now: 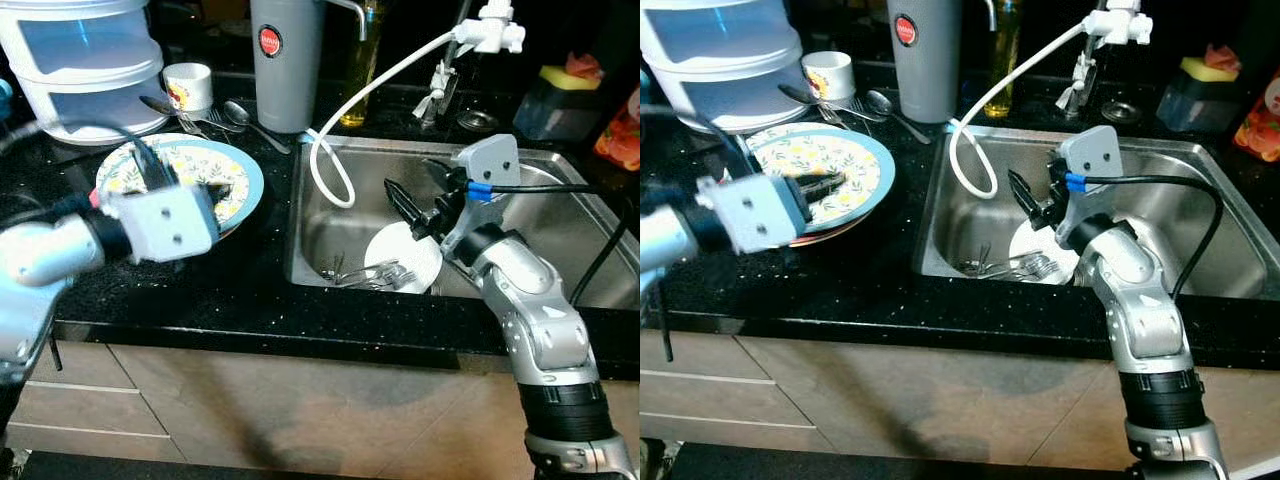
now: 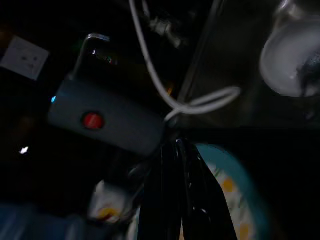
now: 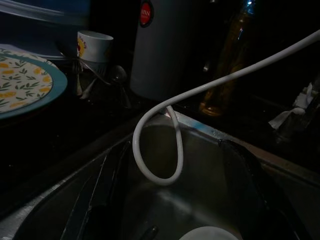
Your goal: Kitchen organization
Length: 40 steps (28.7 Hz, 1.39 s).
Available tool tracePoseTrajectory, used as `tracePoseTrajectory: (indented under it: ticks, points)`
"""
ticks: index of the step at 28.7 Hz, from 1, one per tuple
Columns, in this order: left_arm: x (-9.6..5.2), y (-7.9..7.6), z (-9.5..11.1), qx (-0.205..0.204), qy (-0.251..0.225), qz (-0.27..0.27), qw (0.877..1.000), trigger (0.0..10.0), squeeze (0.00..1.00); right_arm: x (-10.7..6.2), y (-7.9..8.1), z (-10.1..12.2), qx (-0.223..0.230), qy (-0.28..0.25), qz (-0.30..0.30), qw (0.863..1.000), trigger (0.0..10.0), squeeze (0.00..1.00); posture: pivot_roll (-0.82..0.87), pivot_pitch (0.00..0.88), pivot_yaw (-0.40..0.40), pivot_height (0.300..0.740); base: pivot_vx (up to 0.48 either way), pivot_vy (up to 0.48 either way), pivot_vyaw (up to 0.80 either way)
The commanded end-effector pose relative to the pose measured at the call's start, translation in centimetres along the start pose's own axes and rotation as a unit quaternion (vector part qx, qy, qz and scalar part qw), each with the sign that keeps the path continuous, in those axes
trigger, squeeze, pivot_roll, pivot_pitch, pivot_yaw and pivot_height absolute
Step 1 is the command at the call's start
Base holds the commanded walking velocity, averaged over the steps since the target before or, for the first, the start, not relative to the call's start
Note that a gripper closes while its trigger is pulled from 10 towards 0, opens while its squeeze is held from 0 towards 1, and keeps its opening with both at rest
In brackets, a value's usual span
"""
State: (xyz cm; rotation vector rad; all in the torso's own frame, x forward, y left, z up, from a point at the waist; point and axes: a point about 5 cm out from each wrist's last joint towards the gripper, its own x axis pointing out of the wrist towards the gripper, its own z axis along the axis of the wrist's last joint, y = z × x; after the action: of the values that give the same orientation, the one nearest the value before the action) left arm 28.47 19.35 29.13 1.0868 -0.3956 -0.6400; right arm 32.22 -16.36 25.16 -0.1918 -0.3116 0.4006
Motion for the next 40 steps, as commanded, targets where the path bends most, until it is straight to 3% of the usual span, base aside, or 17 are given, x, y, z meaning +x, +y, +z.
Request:
tracePoseTrajectory:
  ticks: [1,2,14,16,17,18,19,22,23,24,33,34,35,36,38,39,40]
  points:
    - [-0.2,-0.7,-1.3,0.018,0.040,-0.027,0.999,0.0,0.00,0.0,-0.1,-0.2,0.000,0.000,-0.001,1.000,10.0,0.00,0.11,0.039,-0.035,0.740,0.000,0.000,0.00]
    - [-0.9,-1.4,-3.3,0.044,0.105,-0.059,0.992,10.0,0.00,0.0,-0.1,-0.2,-0.001,-0.001,-0.002,1.000,10.0,0.00,0.11,0.038,-0.033,0.740,0.000,0.000,0.00]
    - [-3.4,-2.3,-6.0,0.019,0.196,-0.168,0.966,10.0,0.00,0.0,-0.2,-0.2,0.000,-0.002,-0.006,1.000,10.0,0.00,0.11,0.039,-0.029,0.740,0.000,0.000,0.00]
    - [-3.0,-2.3,-6.4,0.024,0.202,-0.154,0.967,10.0,0.24,0.0,-0.2,-0.2,0.001,-0.003,-0.007,1.000,10.0,0.00,0.11,0.041,-0.029,0.740,0.000,0.000,0.00]
    - [-2.7,-2.2,-6.6,0.025,0.203,-0.145,0.968,10.0,0.58,-0.1,-0.2,-0.2,0.001,-0.003,-0.007,1.000,10.0,0.00,0.11,0.041,-0.029,0.740,0.000,0.000,0.00]
    - [-2.7,-2.2,-6.6,0.025,0.203,-0.145,0.968,10.0,0.58,-0.1,-0.2,-0.2,0.001,-0.003,-0.007,1.000,10.0,0.00,0.11,0.041,-0.029,0.740,0.000,0.000,0.00]
    - [-2.3,-1.9,-7.0,0.034,0.211,-0.127,0.969,2.4,0.70,-0.1,-0.2,-0.1,0.001,-0.003,-0.008,1.000,10.0,0.00,0.10,0.041,-0.030,0.740,0.000,0.000,0.00]
    - [-2.2,-1.9,-7.2,0.035,0.215,-0.123,0.968,1.3,0.65,-0.1,-0.2,-0.1,0.001,-0.003,-0.008,1.000,10.0,0.00,0.10,0.041,-0.030,0.740,0.000,0.000,0.00]
    - [-2.1,-1.9,-7.2,0.035,0.216,-0.122,0.968,0.0,0.28,-0.1,-0.3,-0.1,0.001,-0.003,-0.008,1.000,10.0,0.00,0.10,0.041,-0.030,0.740,0.000,0.000,0.00]
    - [-2.0,-2.1,-7.0,0.031,0.210,-0.128,0.969,0.0,0.00,-0.2,-0.3,-0.1,0.001,-0.003,-0.008,1.000,10.0,0.00,0.10,0.041,-0.030,0.740,0.000,0.000,0.00]
    - [-1.6,-1.6,-6.3,0.035,0.186,-0.128,0.973,0.0,0.00,-0.2,-0.4,-0.1,0.003,-0.003,-0.011,1.000,10.0,0.00,0.10,0.048,-0.032,0.740,0.000,0.000,0.00]
    - [-1.5,-1.1,-5.8,0.048,0.182,-0.125,0.974,10.0,0.00,-0.1,-0.3,-0.1,0.004,-0.004,-0.011,1.000,10.0,0.00,0.10,0.048,-0.032,0.740,0.000,0.000,0.00]
    - [-1.5,-0.9,-5.6,0.053,0.179,-0.127,0.974,10.0,0.00,-0.1,-0.3,-0.1,0.004,-0.005,-0.011,1.000,10.0,0.00,0.10,0.048,-0.032,0.740,0.000,0.000,0.00]
    - [-1.6,-0.8,-5.1,0.050,0.169,-0.135,0.975,10.0,0.31,-0.1,-0.3,-0.1,0.004,-0.005,-0.011,1.000,10.0,0.00,0.10,0.054,-0.031,0.740,0.000,0.000,0.00]
    - [-1.6,-0.7,-4.8,0.047,0.162,-0.141,0.976,10.0,0.31,-0.1,-0.3,-0.1,0.004,-0.005,-0.011,1.000,10.0,0.00,0.10,0.054,-0.031,0.740,0.000,0.000,0.00]
    - [-1.7,-0.5,-4.5,0.040,0.155,-0.143,0.977,10.0,1.00,-0.1,-0.3,0.0,0.005,-0.005,-0.011,1.000,10.0,0.00,0.10,0.054,-0.031,0.740,0.000,0.000,0.00]
    - [-2.0,-0.4,-4.1,0.037,0.150,-0.155,0.976,10.0,1.00,-0.1,-0.3,0.0,0.005,-0.005,-0.012,1.000,10.0,0.00,0.11,0.056,-0.029,0.740,0.000,0.000,0.00]
